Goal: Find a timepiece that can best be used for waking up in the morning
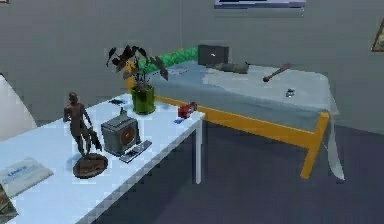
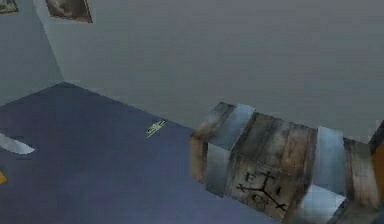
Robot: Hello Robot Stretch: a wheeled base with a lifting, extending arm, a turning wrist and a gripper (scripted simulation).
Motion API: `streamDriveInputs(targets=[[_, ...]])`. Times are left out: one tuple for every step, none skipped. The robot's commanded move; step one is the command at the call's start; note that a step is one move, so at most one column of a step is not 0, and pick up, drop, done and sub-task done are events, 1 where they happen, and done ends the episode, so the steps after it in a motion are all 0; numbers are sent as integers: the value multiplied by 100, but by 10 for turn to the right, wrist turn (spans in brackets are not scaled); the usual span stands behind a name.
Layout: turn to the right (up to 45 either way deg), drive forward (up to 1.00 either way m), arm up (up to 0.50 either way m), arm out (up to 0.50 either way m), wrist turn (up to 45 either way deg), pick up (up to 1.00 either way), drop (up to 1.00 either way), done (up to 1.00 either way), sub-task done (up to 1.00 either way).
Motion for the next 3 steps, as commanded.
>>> streamDriveInputs(targets=[[0,15,0,0,0,0,0,0,0],[-240,0,0,0,0,0,0,0,0],[0,0,0,0,0,0,0,100,0]])
